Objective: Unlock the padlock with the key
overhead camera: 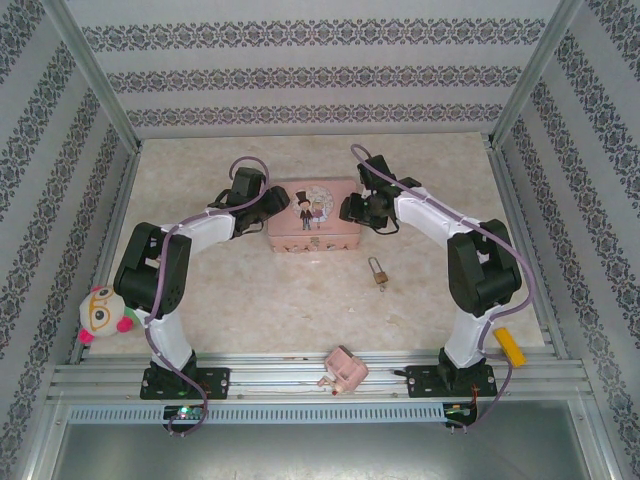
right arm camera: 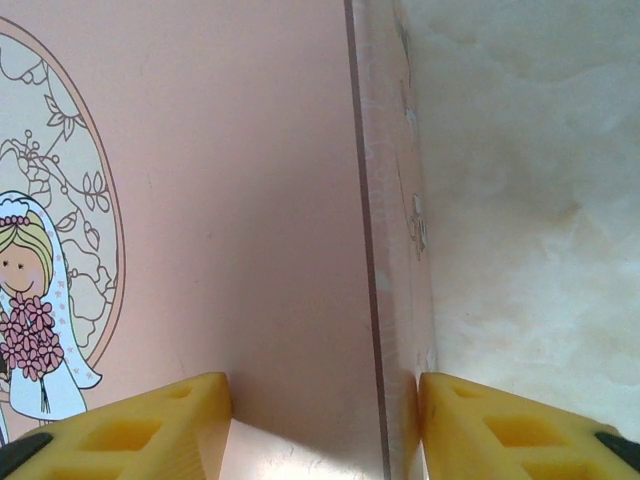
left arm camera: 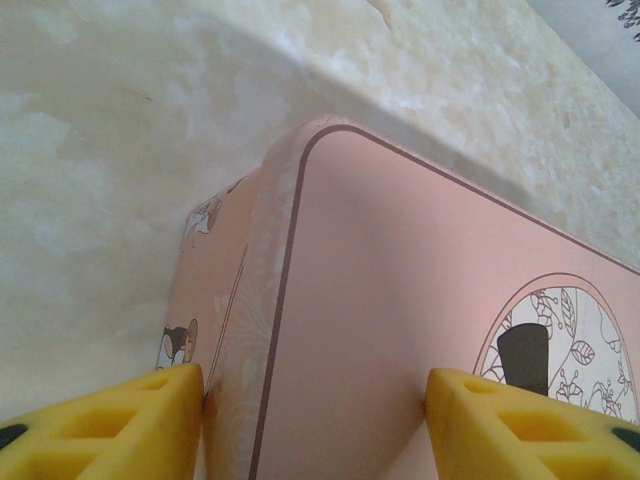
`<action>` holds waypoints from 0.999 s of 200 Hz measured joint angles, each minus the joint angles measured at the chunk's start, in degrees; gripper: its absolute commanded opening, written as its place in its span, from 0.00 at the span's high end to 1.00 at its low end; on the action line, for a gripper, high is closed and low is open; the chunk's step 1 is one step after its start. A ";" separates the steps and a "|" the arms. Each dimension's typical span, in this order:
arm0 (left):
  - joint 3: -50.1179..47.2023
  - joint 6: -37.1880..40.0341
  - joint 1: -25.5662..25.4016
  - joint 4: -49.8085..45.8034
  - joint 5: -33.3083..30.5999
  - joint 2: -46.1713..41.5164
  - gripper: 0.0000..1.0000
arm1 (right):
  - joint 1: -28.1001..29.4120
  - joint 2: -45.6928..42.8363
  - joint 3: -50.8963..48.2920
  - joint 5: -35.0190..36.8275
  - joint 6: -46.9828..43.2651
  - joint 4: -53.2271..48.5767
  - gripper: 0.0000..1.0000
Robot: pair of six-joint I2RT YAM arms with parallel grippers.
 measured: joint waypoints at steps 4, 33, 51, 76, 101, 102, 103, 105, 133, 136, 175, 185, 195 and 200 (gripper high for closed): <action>-0.04 -0.02 0.00 0.04 0.00 -0.02 0.35 | 0.00 0.00 0.00 -0.02 0.11 0.02 0.44; -1.09 -0.22 -0.15 0.26 0.44 -1.05 0.16 | 0.09 0.00 0.00 -0.28 0.52 0.17 0.40; -1.25 0.48 -0.15 -0.50 0.48 -2.82 0.01 | -0.09 -0.26 0.00 -0.50 0.61 0.15 0.38; -1.25 1.44 0.02 -1.62 -0.24 -7.80 0.01 | -1.14 -2.56 -0.63 -0.63 0.44 -0.07 0.36; -1.40 3.17 0.31 -2.58 -2.16 -14.38 0.01 | -3.17 -8.33 -2.05 0.24 -0.13 -1.14 0.36; -1.42 3.23 0.31 -2.62 -2.27 -14.62 0.01 | -3.23 -8.55 -2.10 0.33 -0.15 -1.20 0.36; -1.51 3.32 0.33 -2.67 -2.47 -15.10 0.01 | -3.39 -8.98 -2.19 0.46 -0.26 -1.27 0.36; -1.64 3.54 0.39 -2.67 -2.80 -15.67 0.01 | -3.54 -9.38 -2.27 0.61 -0.35 -1.38 0.36; -5.49 6.14 1.38 -3.50 -8.02 -25.53 0.01 | -6.05 -18.03 -4.90 3.13 -1.81 -2.38 0.35; -5.95 6.40 1.51 -3.69 -8.63 -26.56 0.01 | -6.25 -18.93 -5.22 3.41 -1.99 -2.49 0.35; -14.03 11.52 2.64 -5.03 -16.87 -39.30 0.01 | -8.72 -29.83 -11.28 8.24 -4.70 -3.56 0.30; -16.26 13.03 2.64 -5.22 -18.99 -42.62 0.01 | -9.16 -32.48 -13.00 9.46 -5.29 -3.87 0.28; -18.29 14.36 2.64 -5.27 -20.90 -45.42 0.01 | -9.60 -35.01 -14.82 10.64 -6.16 -3.80 0.19; -19.26 15.21 2.64 -5.25 -21.84 -46.80 0.01 | -9.84 -36.39 -15.76 11.21 -6.51 -3.76 0.03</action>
